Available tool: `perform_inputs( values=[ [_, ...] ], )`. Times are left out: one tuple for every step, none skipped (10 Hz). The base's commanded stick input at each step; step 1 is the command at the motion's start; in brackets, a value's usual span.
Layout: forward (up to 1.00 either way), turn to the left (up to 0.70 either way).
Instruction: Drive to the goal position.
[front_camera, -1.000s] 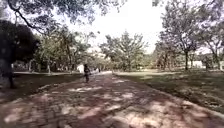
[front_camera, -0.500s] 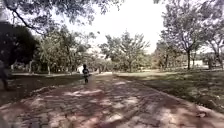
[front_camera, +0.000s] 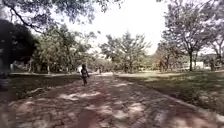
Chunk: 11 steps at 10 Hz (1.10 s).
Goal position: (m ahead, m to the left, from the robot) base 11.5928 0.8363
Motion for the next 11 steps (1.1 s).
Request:
perform_inputs(
  values=[
    [0.7,-0.35],
    [0.7,-0.35],
    [0.7,-0.18],
    [0.7,0.0],
    [0.7,0.0],
    [0.7,0.0],
    [0.7,0.0],
    [0.7,0.0],
    [0.7,0.0],
    [0.7,0.0],
    [0.7,0.0]
  ],
)
